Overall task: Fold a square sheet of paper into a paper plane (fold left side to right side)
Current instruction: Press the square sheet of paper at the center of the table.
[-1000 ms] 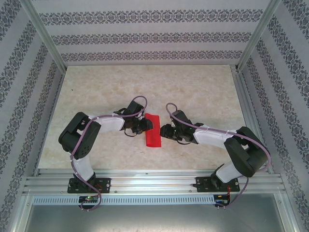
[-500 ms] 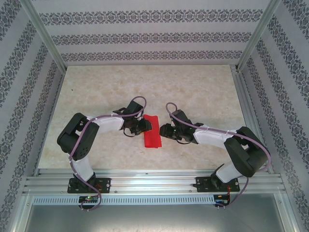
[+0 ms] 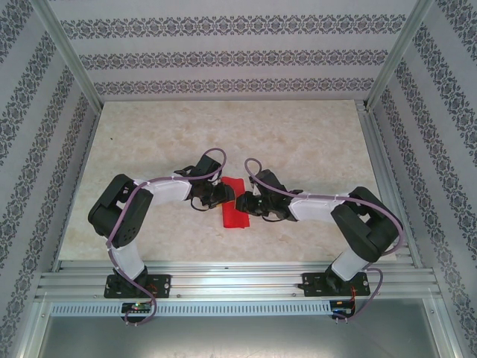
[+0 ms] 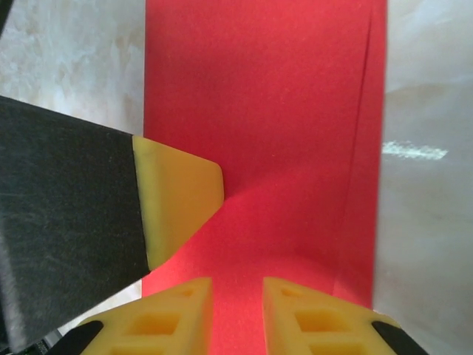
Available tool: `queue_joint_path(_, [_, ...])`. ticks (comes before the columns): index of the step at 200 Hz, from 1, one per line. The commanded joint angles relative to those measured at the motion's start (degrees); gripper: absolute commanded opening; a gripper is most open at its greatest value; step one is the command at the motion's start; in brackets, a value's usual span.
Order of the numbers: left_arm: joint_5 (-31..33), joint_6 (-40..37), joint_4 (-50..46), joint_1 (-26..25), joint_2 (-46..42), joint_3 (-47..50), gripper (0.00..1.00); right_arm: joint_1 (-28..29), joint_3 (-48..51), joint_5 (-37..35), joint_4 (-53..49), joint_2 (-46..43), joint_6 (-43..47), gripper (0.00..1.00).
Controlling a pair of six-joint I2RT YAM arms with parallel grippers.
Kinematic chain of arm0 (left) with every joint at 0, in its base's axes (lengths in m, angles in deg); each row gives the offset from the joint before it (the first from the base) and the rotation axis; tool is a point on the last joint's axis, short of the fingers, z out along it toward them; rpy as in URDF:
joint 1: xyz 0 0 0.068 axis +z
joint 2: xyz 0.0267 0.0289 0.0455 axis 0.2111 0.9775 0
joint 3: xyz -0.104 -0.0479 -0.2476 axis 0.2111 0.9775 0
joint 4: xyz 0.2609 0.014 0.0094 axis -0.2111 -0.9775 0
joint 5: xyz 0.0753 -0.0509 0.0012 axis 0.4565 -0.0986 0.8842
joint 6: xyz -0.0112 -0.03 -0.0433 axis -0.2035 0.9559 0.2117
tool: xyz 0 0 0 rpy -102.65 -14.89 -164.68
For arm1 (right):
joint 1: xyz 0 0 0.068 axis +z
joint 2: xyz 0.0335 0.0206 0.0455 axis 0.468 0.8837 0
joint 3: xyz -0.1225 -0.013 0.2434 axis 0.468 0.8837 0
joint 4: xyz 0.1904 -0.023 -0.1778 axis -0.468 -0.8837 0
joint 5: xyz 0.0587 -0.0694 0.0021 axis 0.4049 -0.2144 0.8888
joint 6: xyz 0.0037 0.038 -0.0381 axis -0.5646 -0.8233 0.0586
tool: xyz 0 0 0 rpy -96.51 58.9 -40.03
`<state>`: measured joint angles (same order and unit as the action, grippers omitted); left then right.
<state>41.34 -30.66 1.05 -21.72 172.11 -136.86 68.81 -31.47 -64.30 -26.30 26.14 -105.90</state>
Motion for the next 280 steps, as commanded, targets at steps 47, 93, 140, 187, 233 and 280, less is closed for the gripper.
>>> queue_joint_path(47, [1.59, -1.94, -4.29, -0.46, -1.82, -1.3, 0.5, 0.66, -1.89, 0.28, 0.89, 2.96, -0.86, 0.23])
queue_joint_path(93, [2.22, -3.62, -7.4, 1.04, -5.55, -1.77, 0.57, 0.6, -2.19, -0.18, 0.31, 2.79, -0.48, 0.23])
queue_joint_path(140, [0.84, -5.21, -9.97, 2.85, -10.97, 0.89, 0.61, 0.55, -2.07, -0.42, 0.11, 2.18, -0.37, 0.23])
queue_joint_path(187, [-5.99, -4.49, -3.92, 2.78, -10.04, 5.33, 0.6, 0.56, -2.11, -0.6, -0.22, 2.09, -0.23, 0.24])
queue_joint_path(233, [-8.32, -4.79, -1.76, 2.57, -7.53, 5.23, 0.5, 0.57, -2.16, -0.51, -0.28, 1.91, -0.27, 0.24])
queue_joint_path(280, [-8.4, -4.85, -1.11, 2.43, -5.39, 4.77, 0.45, 0.55, -2.25, -0.42, -0.42, 1.8, -0.14, 0.24])
